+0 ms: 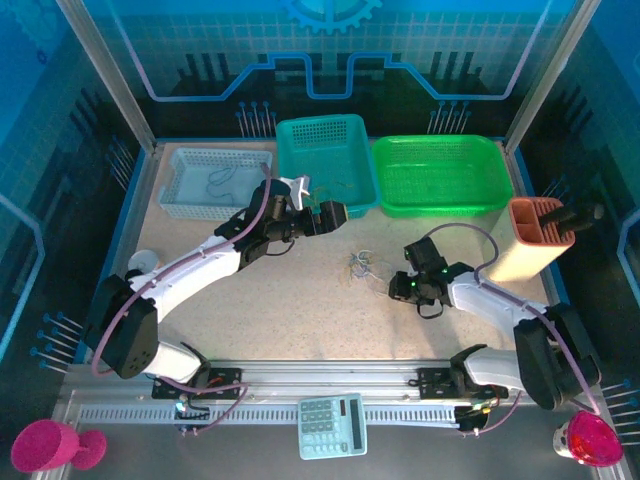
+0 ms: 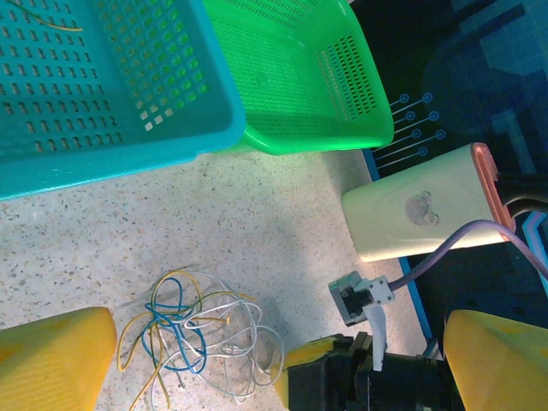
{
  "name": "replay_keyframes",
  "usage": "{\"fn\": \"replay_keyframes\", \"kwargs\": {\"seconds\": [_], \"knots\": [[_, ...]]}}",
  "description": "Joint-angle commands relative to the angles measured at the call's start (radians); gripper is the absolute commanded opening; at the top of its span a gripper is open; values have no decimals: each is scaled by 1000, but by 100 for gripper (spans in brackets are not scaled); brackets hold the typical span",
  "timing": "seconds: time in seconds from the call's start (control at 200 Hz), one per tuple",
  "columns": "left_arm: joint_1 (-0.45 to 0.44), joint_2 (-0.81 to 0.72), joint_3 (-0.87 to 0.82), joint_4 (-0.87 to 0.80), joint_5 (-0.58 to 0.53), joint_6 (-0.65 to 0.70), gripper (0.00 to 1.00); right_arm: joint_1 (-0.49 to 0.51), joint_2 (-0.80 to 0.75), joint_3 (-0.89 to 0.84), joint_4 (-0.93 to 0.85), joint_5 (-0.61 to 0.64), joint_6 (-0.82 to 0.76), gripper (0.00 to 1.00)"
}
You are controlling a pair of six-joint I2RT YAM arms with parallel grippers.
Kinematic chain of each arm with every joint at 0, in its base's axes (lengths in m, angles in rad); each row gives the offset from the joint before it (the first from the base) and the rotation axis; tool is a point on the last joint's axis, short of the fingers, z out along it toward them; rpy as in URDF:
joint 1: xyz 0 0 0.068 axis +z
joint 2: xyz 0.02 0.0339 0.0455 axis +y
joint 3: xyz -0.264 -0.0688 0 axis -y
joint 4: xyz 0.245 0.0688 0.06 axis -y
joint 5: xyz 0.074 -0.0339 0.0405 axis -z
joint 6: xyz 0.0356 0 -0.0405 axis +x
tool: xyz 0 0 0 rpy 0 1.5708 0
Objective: Untangle the cables
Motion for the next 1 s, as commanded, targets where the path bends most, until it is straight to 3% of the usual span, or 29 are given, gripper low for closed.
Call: {"fn": "replay_keyframes", "kwargs": {"seconds": [0.0, 0.065, 0.475, 0.77, 0.995], "knots": [[-8, -32, 1, 15, 2, 1, 99, -3, -3, 14, 37, -44, 9, 10], [-10, -35, -2, 15, 2, 2, 99, -3, -28, 31, 22, -51, 4, 0], [-11, -59, -23, 8, 16, -4, 99, -3, -140, 288, -115, -56, -72, 0], [-8, -64, -32, -20, 17, 45, 99, -3, -142, 387, -29, -135, -208, 0], [-8, -43, -41, -28, 41, 41, 99, -3, -231, 347, 114, -225, -224, 0]]}}
